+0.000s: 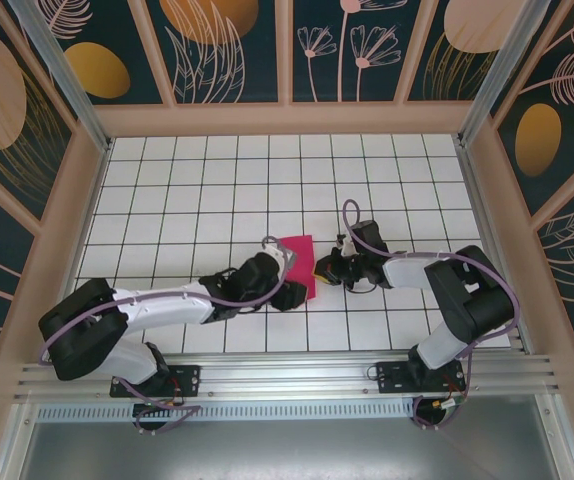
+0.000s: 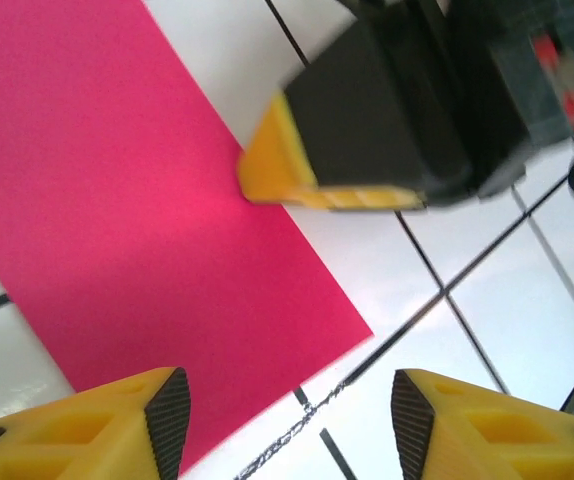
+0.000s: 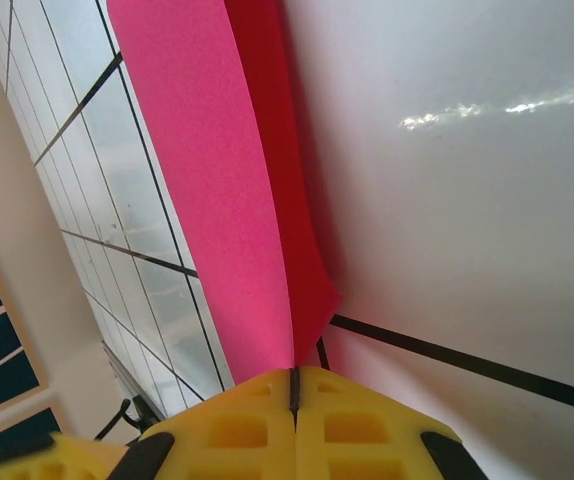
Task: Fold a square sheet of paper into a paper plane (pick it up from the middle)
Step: Third fold the triangle at the center of the table.
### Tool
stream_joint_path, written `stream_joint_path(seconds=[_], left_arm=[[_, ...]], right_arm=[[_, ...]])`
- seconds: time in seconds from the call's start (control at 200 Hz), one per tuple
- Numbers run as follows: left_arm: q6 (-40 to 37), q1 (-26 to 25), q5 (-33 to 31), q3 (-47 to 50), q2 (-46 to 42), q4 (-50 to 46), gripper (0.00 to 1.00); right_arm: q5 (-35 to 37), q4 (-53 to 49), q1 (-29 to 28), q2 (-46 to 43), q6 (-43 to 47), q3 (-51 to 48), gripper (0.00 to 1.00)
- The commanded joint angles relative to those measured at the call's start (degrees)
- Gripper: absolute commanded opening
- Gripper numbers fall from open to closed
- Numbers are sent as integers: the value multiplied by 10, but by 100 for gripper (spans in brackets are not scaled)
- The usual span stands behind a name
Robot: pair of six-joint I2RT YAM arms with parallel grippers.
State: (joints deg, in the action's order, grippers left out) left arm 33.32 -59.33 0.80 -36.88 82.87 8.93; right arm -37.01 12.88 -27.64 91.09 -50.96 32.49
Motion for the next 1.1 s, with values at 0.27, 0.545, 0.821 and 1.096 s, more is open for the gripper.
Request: stream_joint_path(seconds=[0.27,0.545,0.821,1.096], left_arm=[[-107,-96,-174,-81,121,-52,67],[-94,-101,-244,-80,135,-45,58],[-89,-101,-276,-76,115,-48,21],[-80,-101,-280,-58,93,-43,0]], right_arm=[[21,-28,-17,-2,-24,22,7],[20,-33,-20,0,-17,26,7],[36,-65,-20,-2,3,38,10],[41,-80,-19,-8,18,46,13]])
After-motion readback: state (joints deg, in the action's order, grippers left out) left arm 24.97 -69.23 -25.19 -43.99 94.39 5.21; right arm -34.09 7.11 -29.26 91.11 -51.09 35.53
